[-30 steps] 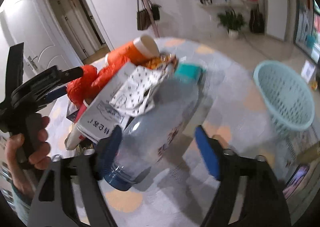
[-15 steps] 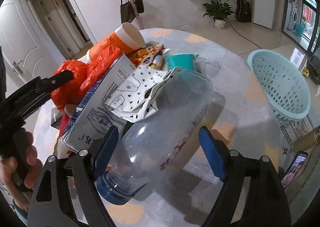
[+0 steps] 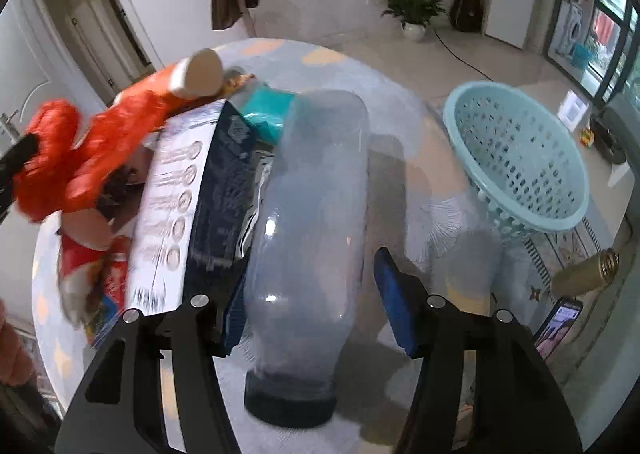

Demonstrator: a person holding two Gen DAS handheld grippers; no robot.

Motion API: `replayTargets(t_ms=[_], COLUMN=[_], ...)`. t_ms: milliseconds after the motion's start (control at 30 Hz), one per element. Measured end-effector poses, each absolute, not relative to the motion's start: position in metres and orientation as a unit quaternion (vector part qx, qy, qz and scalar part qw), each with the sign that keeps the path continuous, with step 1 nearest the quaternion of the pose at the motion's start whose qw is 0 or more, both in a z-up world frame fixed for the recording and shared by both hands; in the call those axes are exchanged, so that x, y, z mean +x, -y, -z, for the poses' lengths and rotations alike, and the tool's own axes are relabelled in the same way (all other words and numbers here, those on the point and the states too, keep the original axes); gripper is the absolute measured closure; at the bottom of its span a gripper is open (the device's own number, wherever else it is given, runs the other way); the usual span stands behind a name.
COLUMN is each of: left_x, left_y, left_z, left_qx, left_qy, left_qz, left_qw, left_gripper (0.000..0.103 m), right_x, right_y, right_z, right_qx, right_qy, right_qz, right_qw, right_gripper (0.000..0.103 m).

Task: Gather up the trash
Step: 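Grasp the red plastic bag with the left tool while the right tool grasps the clear bottle, then carry the bag and bottle over the blue basket and release both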

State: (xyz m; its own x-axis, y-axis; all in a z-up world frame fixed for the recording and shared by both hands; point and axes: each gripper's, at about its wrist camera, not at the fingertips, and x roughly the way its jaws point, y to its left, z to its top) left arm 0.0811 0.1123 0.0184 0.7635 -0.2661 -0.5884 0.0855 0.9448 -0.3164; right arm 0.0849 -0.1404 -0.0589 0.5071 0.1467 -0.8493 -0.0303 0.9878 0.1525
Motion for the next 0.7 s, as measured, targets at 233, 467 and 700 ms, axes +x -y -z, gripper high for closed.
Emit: replayTargets(t_ms=[233,467,700], left_x=[0.067,0.058,0.077], left_y=[-0.097,-0.066,-0.012], left_z=[-0.039,-0.063,-0.078], left_qx=[-0.128,-0.113,-0.091], left_qy=[-0.306,-0.276,-0.272], left_qz=[0.109,0.148,0.179], left_qw=[0.937,0.943,0.941], left_gripper=[0.061,0.061,0.061], right_x=[0.082,0.07,0.069], right_y=[0.155,0.181,0.223], right_z=[0.054,0.025,-0.009], right_qx=[0.068,0.092,0.115], right_qy=[-0.469,-0.419,-0.372], right_qz=[-0.044,-0.05,-0.028], right_qw=[0.879,0.902,0.92], right_gripper=[0.057,0.058,0.058])
